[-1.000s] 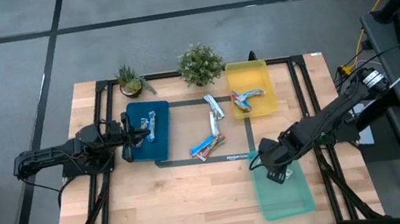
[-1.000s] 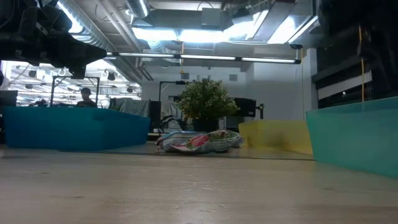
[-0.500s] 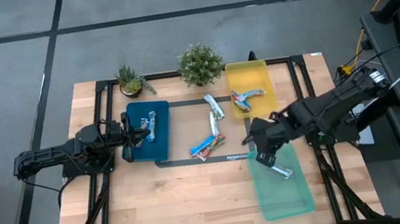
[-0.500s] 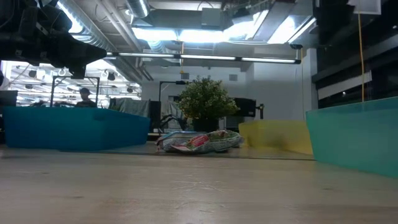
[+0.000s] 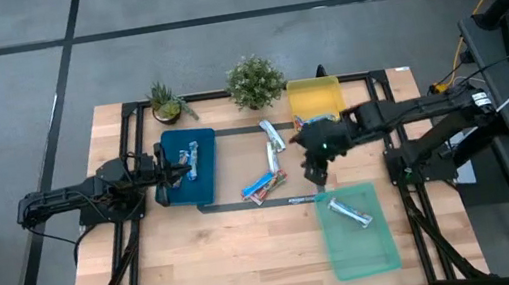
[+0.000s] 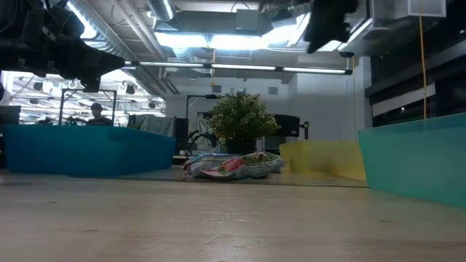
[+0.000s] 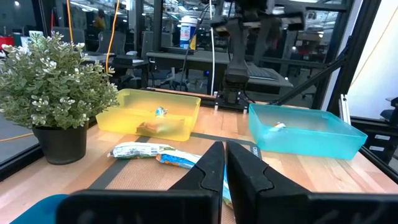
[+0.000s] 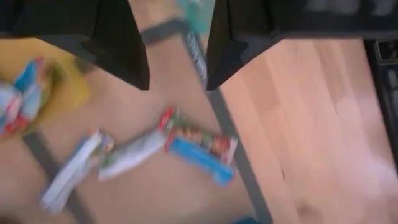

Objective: Pick and place Granola Bars by type
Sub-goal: Put the yellow granola bar into the green bin

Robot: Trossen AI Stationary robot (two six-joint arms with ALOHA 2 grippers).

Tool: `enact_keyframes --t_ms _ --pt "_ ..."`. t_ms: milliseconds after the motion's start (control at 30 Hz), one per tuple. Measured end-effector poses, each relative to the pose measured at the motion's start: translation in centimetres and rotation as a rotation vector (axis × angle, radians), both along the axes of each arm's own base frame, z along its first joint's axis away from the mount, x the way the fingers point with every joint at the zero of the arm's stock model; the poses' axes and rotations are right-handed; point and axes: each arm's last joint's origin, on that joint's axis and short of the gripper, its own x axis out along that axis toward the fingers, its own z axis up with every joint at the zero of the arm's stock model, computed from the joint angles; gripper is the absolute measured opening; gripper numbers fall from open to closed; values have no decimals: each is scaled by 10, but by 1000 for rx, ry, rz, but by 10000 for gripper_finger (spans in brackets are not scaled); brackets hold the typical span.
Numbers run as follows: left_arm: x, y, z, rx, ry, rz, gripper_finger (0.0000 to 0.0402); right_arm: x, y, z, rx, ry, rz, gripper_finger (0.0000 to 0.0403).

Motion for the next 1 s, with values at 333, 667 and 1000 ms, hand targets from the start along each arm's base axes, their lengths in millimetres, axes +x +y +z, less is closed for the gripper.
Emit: enact_keyframes --t_ms 333,667,1000 --pt "0 0 0 0 0 0 12 9 -36 7 53 -117 56 161" --pt "0 0 0 0 0 0 6 21 -81 5 84 -75 -12 161" --pt "0 0 0 0 0 0 10 62 -124 -6 10 -3 -43 161"
